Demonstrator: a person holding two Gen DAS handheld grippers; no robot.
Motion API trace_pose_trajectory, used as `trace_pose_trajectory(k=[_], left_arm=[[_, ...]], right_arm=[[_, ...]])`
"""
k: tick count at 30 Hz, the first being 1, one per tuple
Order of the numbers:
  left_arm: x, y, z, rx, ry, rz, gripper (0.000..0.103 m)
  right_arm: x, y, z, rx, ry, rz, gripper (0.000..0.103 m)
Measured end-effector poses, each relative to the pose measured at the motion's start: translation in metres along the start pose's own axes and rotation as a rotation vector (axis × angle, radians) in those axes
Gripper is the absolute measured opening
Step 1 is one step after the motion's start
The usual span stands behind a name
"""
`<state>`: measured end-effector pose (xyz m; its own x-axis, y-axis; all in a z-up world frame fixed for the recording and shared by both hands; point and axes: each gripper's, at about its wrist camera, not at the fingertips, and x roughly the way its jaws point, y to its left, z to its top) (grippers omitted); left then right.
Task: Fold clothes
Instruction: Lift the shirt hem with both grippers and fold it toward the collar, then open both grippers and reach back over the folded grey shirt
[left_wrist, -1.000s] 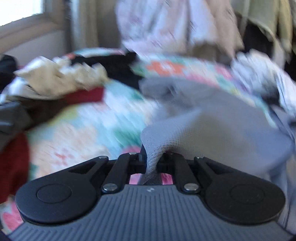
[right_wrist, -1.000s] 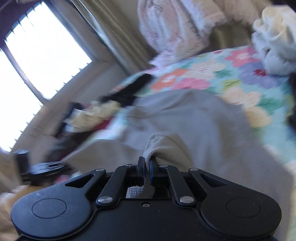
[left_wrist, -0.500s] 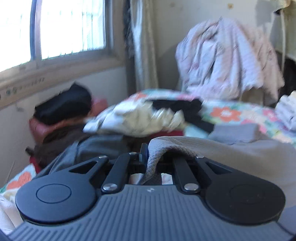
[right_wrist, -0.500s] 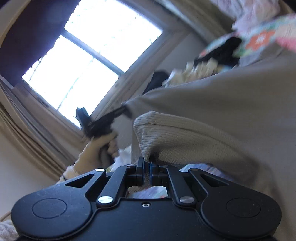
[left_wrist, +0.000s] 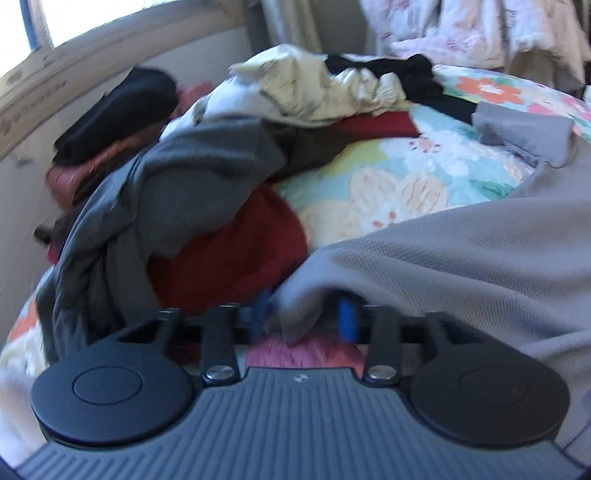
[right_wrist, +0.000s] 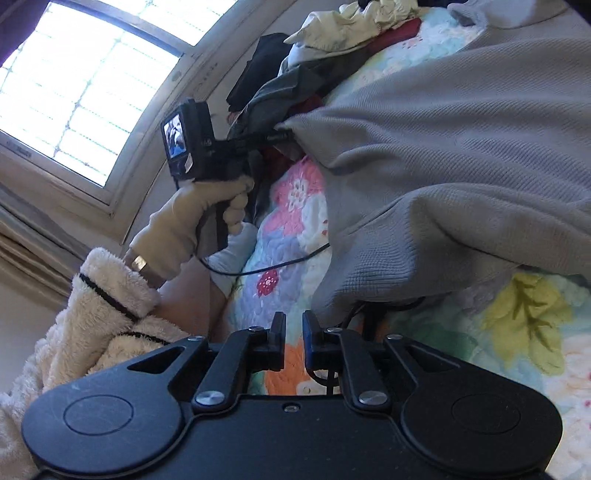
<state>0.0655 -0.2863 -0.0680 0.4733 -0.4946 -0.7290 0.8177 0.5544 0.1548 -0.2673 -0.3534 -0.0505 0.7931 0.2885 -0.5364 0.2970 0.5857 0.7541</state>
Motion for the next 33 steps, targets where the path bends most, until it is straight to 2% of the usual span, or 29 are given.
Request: trace_pose_trajectory(k=[3,5,8,11,12,13,14,17,19,22,24,25,27,30,31,33], left_arm=[[-0.013,0.000,-0.005,0.043,-0.002,0.005,0.061],[-0.029,0.002,-0.007,0.082,-0.026,0.071,0.062],[-0.060,0.012,-0.008,0.144,-0.011,0.178,0.064],[-0.101,0.017,-0.010,0.337,-0.025,0.310,0.070],[-0.115,0.020,-0.010,0.396,-0.032,0.352,0.072],[-0.130,0.025,-0.009,0.443,-0.038,0.387,0.073],[-0.144,0.031,-0.007,0.476,-0.039,0.416,0.074],[-0.182,0.052,0.001,0.508,-0.016,0.481,0.077],[-0.200,0.062,0.008,0.498,-0.007,0.487,0.078],[-0.215,0.059,0.009,0.472,-0.039,0.369,0.078],[-0.210,0.042,0.002,0.483,-0.068,0.245,0.078],[-0.205,0.029,-0.004,0.499,-0.079,0.182,0.078],[-0.189,-0.003,-0.017,0.545,-0.091,0.051,0.078],[-0.162,-0.059,-0.037,0.639,-0.047,-0.165,0.078],[-0.154,-0.076,-0.042,0.669,-0.037,-0.221,0.078],[-0.142,-0.103,-0.049,0.695,-0.028,-0.323,0.078]], right_arm=[[-0.022,0.002,-0.003,0.048,-0.002,0.008,0.020],[-0.039,0.004,-0.007,0.079,0.017,0.038,0.020],[-0.066,0.019,-0.016,0.099,0.032,0.098,0.021],[-0.104,0.043,-0.026,0.078,0.035,0.180,0.029],[-0.118,0.051,-0.029,0.055,0.031,0.194,0.038],[-0.131,0.058,-0.033,0.030,0.025,0.198,0.043],[-0.143,0.065,-0.038,0.001,0.015,0.189,0.043],[-0.160,0.056,-0.045,0.016,-0.007,0.184,0.043],[-0.168,0.046,-0.049,0.041,-0.020,0.184,0.044],[-0.181,0.031,-0.055,0.079,-0.040,0.183,0.046],[-0.189,0.021,-0.059,0.105,-0.053,0.182,0.047],[-0.190,0.016,-0.059,0.093,-0.071,0.147,0.047],[-0.183,0.006,-0.058,-0.043,-0.125,-0.063,0.047],[-0.155,-0.002,-0.060,-0.316,-0.173,-0.390,0.047],[-0.144,-0.005,-0.062,-0.390,-0.173,-0.456,0.047],[-0.126,-0.014,-0.063,-0.484,-0.155,-0.528,0.047]])
